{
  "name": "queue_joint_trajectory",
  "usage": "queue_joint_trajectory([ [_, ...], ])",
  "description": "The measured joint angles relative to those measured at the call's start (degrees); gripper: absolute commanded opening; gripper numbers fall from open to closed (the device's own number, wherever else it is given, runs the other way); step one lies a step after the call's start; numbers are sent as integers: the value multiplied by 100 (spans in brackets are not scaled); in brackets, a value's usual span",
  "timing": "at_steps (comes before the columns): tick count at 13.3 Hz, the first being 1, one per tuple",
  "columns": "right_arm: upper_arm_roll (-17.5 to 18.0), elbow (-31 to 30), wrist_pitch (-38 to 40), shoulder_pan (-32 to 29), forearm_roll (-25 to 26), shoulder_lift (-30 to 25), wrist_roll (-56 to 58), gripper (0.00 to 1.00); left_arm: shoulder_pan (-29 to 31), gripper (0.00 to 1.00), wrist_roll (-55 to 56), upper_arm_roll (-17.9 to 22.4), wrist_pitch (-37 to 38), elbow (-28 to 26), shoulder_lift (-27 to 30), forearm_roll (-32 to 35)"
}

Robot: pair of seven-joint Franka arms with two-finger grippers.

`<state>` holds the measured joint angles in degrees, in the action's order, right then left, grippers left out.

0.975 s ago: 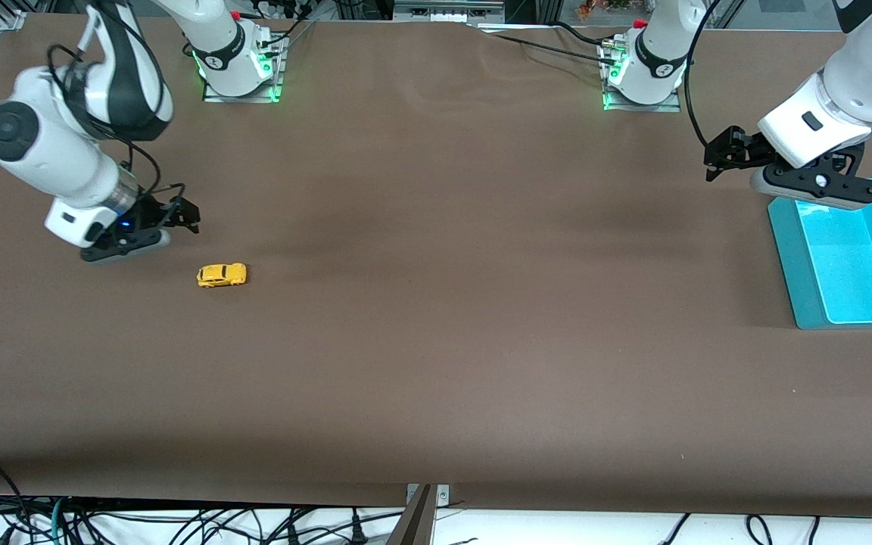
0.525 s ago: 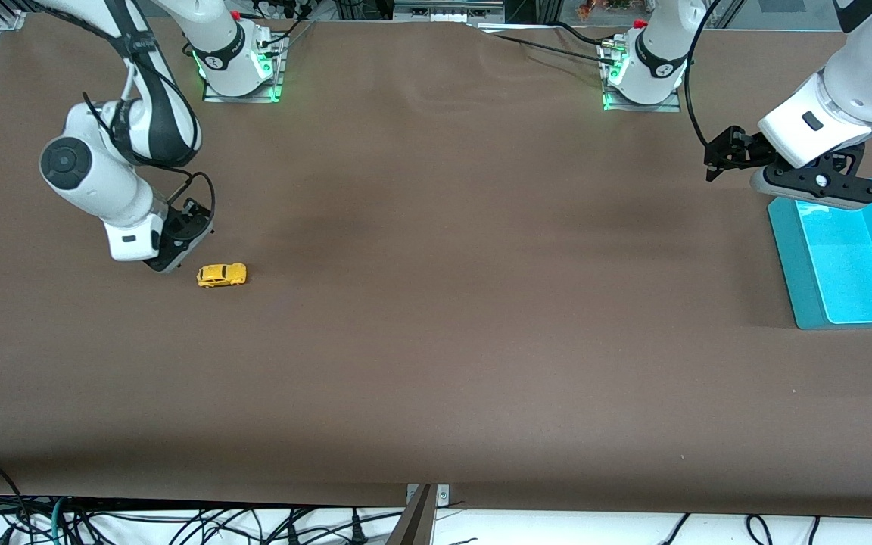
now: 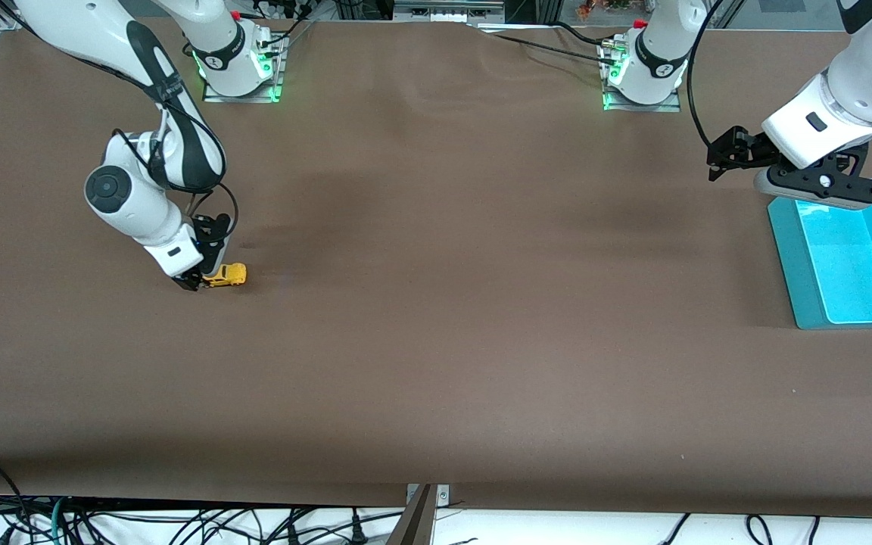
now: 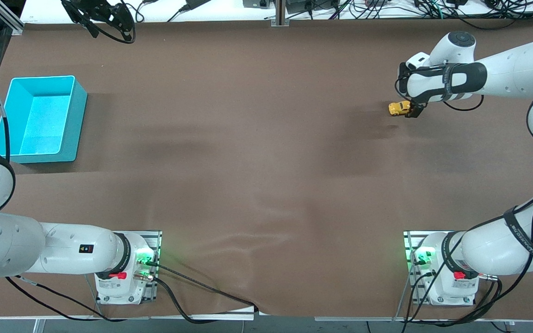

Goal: Wind and store yellow beetle car
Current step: 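Close the right gripper on the yellow beetle car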

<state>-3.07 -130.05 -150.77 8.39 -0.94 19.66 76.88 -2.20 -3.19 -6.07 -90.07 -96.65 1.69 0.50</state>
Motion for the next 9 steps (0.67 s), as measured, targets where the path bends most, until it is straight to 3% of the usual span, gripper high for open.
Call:
queue_joint_trajectory([
  [4, 21, 0, -130, -1, -17, 53, 237, 86, 0, 100, 0, 0, 5, 0, 0, 0],
  [9, 24, 1, -193, -26, -34, 106, 319, 46, 0, 100, 0, -2, 6, 1, 0, 0],
])
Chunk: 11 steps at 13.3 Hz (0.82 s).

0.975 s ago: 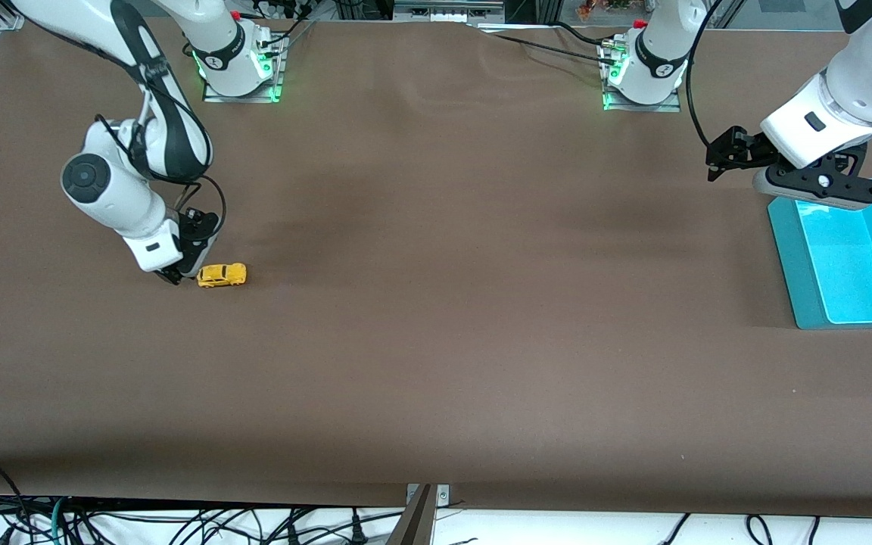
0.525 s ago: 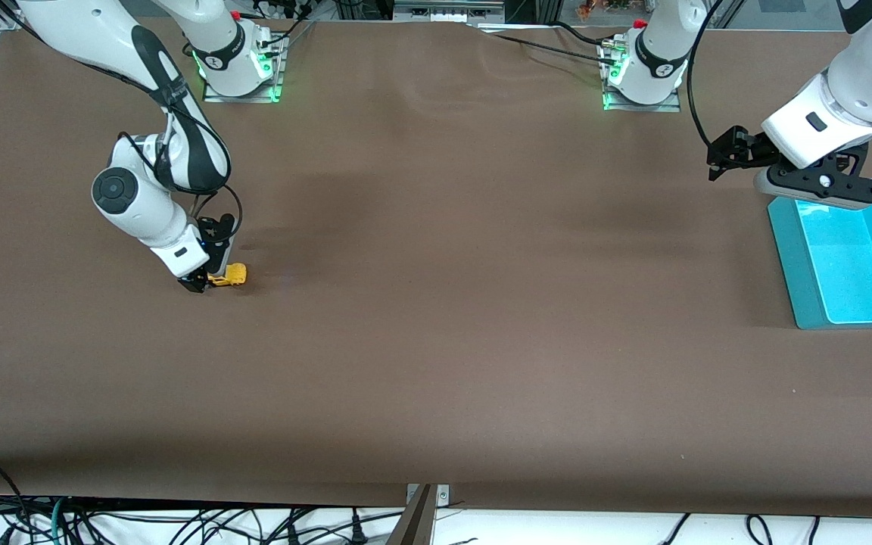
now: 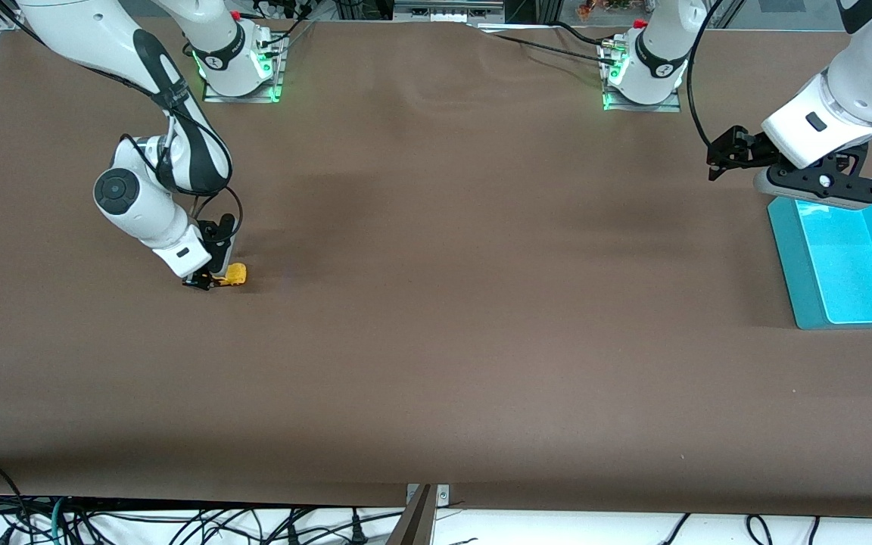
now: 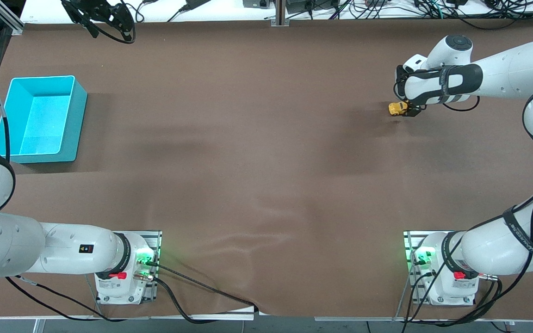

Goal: Wind and store yellow beetle car
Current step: 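Close the right gripper on the yellow beetle car, then press the car down and drag it backward with the right gripper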

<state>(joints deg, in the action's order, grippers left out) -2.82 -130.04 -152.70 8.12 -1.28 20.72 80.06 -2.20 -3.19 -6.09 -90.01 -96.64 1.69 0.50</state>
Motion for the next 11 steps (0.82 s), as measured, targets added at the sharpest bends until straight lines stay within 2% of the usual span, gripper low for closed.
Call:
queue_joint_trajectory([
  [2, 7, 3, -8, -5, -1, 0, 14, 26, 0, 100, 0, 0, 0, 0, 0, 0],
  [3, 36, 14, -19, -9, -1, -3, 22, 20, 0, 100, 0, 0, 0, 0, 0, 0],
  [5, 161, 39, -18, -17, -31, -7, 24, 20, 0, 100, 0, 0, 0, 4, 0, 0],
  [11, 845, 79, -7, -24, -84, 8, 14, 20, 0, 100, 0, -2, 25, 10, 0, 0],
])
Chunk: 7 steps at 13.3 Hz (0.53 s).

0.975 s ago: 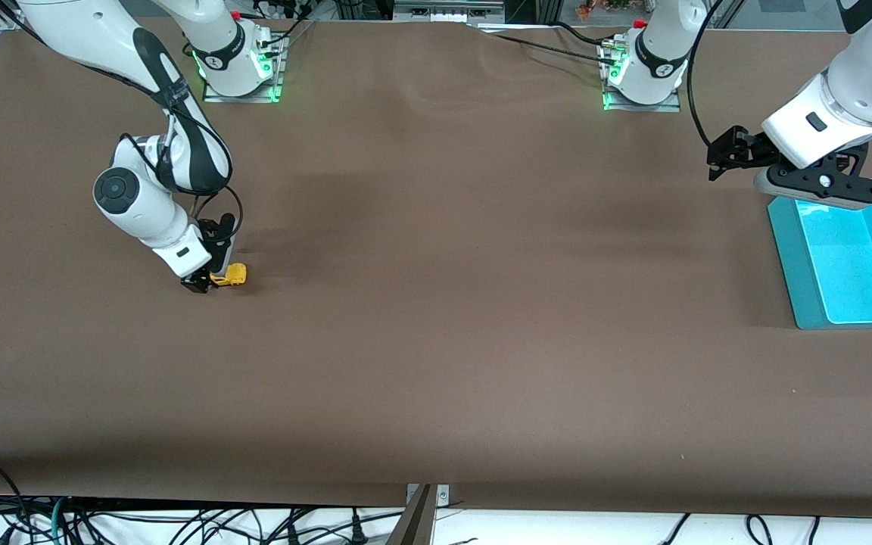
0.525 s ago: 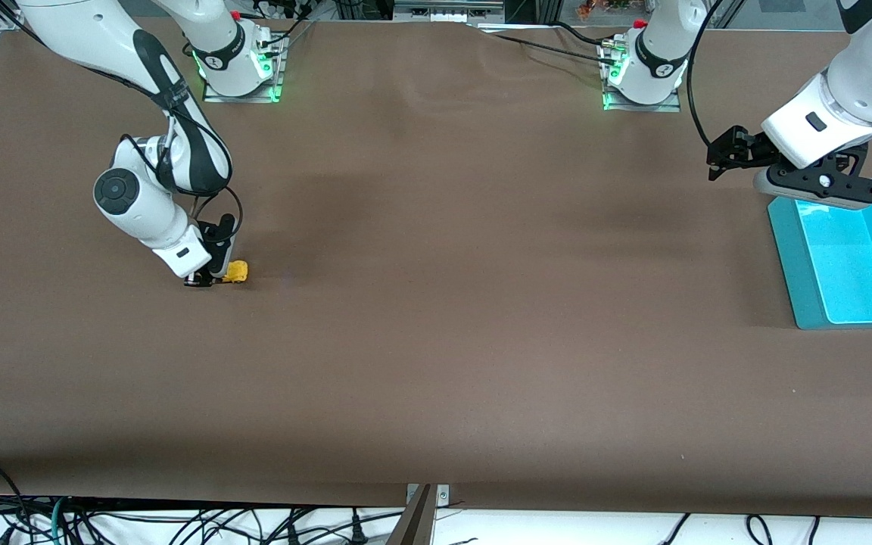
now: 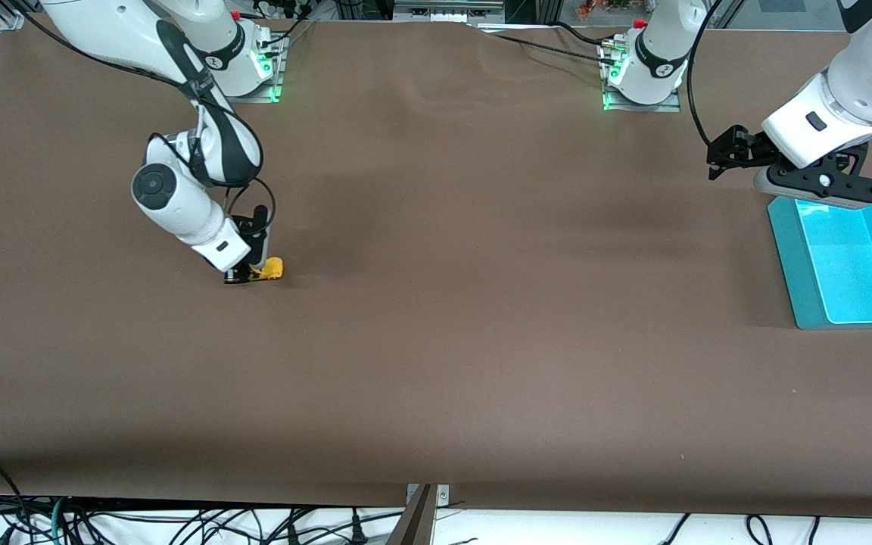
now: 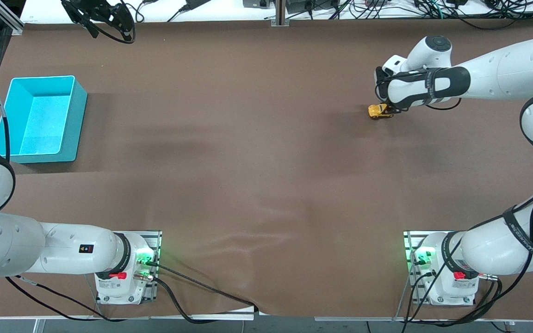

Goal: Wind and store yellow beetle car
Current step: 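Press the car down and drag it backward with the right gripper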

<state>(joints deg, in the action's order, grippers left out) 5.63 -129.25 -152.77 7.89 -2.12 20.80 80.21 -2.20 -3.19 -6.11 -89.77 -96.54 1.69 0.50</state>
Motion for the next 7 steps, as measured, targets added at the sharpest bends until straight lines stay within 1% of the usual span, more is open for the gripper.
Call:
queue_joint_trajectory([
  [4, 10, 9, -6, -110, -2, 37, 37, 20, 0, 100, 0, 0, 6, 0, 0, 0],
  [7, 6, 5, 23, -454, -9, 42, 283, 20, 0, 100, 0, 0, 9, 1, 0, 0],
])
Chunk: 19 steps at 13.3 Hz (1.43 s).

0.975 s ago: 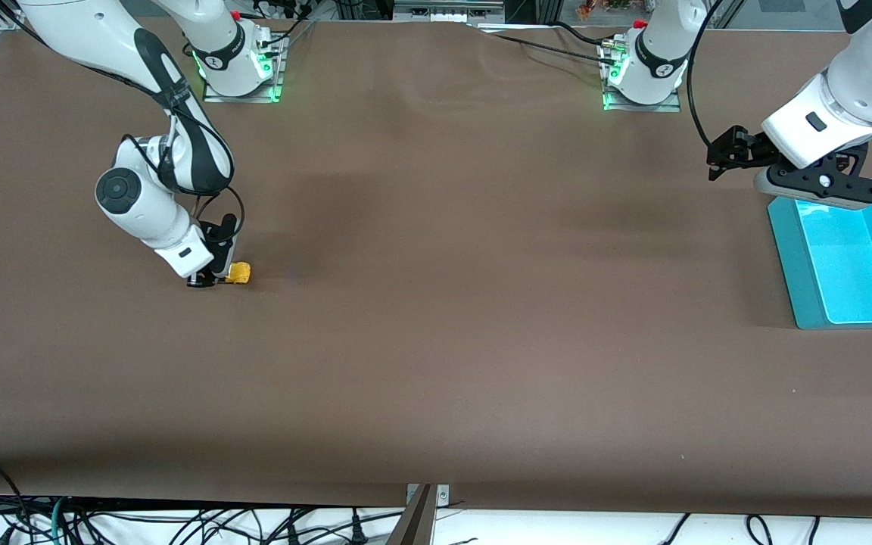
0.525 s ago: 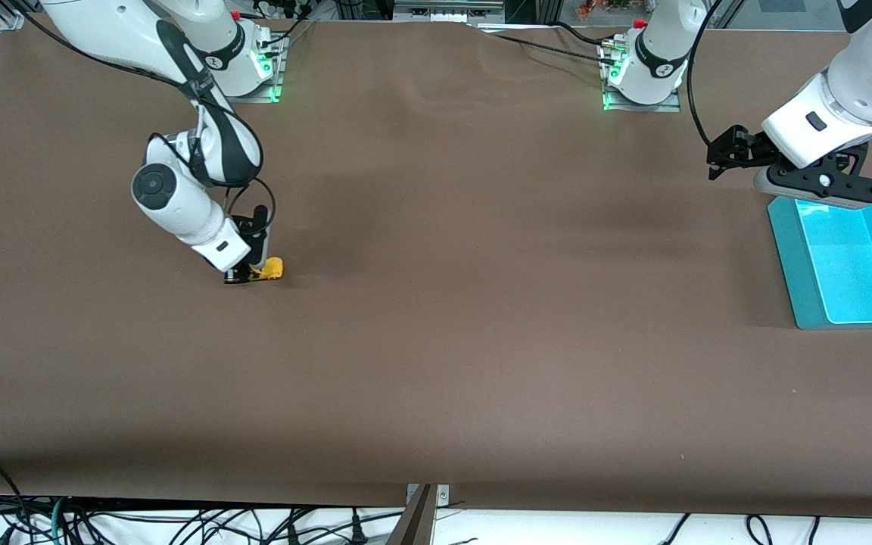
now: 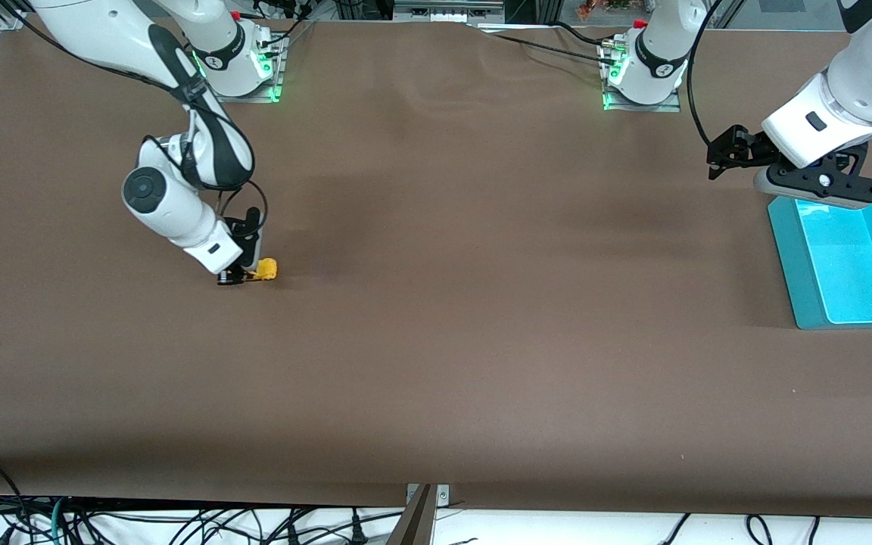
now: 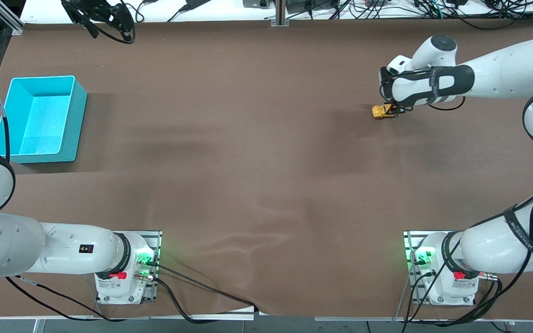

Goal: Wind and store yellow beetle car
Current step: 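Press the car down and drag it backward with the right gripper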

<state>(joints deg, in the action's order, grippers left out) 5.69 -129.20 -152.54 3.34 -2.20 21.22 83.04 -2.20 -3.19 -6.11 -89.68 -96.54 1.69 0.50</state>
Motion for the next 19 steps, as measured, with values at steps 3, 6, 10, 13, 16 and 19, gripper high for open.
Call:
queue_joint_trajectory([
  [3, 2, -1, 26, -318, -19, -4, 261, 20, 0, 100, 0, 0, 2, 1, 0, 0],
  [6, 3, -10, 29, -632, -29, -5, 572, 20, 0, 100, 0, 0, 3, 2, 0, 0],
  [10, 3, -6, 13, -1302, -31, 0, 1245, 20, 0, 100, 0, 0, 69, 2, 0, 0],
  [13, 6, 7, 8, -1631, -33, 7, 1622, 20, 0, 100, 0, 0, 80, 2, 0, 0],
  [16, 8, 22, 31, -1824, -39, 14, 1885, 23, 2, 100, 0, 3, 83, 2, 0, 0],
  [19, 27, 28, 49, -1840, -41, 15, 1904, 41, -12, 100, -49, -13, 134, 3, -1, 13],
])
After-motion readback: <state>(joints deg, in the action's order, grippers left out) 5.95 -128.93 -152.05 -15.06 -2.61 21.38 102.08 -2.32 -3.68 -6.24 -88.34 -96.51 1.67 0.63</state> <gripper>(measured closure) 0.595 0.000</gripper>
